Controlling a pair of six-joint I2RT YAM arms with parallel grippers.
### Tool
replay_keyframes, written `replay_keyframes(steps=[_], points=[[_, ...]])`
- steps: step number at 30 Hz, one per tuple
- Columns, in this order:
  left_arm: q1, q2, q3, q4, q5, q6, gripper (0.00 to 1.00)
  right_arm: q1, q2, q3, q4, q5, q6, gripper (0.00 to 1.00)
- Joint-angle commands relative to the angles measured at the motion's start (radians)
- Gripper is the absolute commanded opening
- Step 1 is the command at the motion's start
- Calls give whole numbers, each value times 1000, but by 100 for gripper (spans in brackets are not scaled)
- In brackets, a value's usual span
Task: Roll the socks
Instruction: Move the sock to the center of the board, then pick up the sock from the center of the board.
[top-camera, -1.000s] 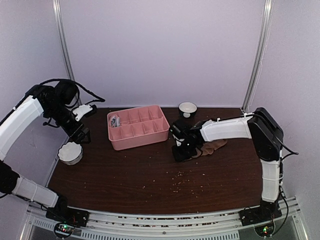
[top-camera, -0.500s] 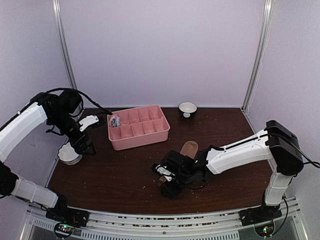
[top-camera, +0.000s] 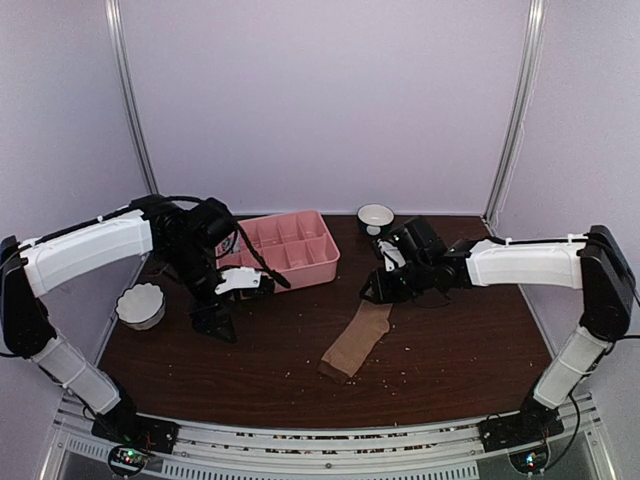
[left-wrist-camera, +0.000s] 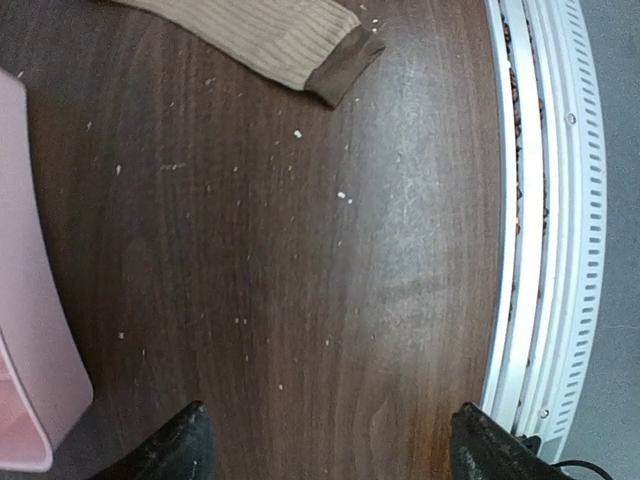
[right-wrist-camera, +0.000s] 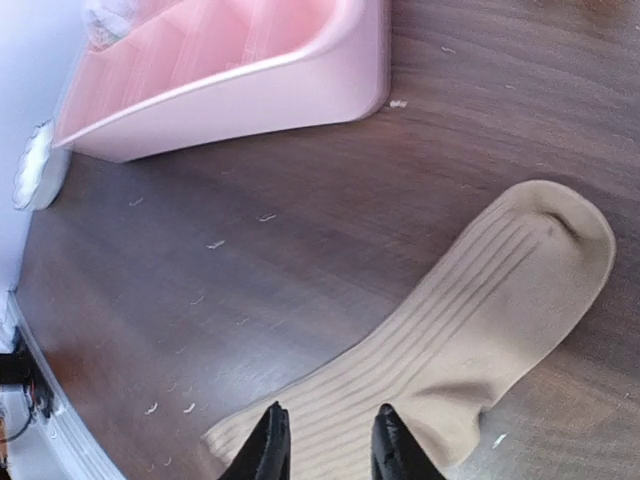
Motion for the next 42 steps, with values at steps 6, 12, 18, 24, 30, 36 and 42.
replay_keyframes(steps=[6,12,18,24,30,36,42], points=[[-224,188,83,171,-19,114,79,-58,292,142,-165,85,-11,18],[-327,223,36,330,-65,142,76,-27,394,208,-158,48,-5,15],[-349,261,-30,495,-65,130,69,25,451,295,-96,-33,-12,16],[-374,319,-41,546,-75,107,57,29,420,324,-109,4,-26,34],[-426,338,-54,605,-71,57,55,23,228,189,-17,113,-46,72],[-453,360,-82,639,-84,14,48,23,50,42,43,274,-81,100],[-454,382,-110,637,-85,-4,39,3,-106,-134,195,372,10,100]])
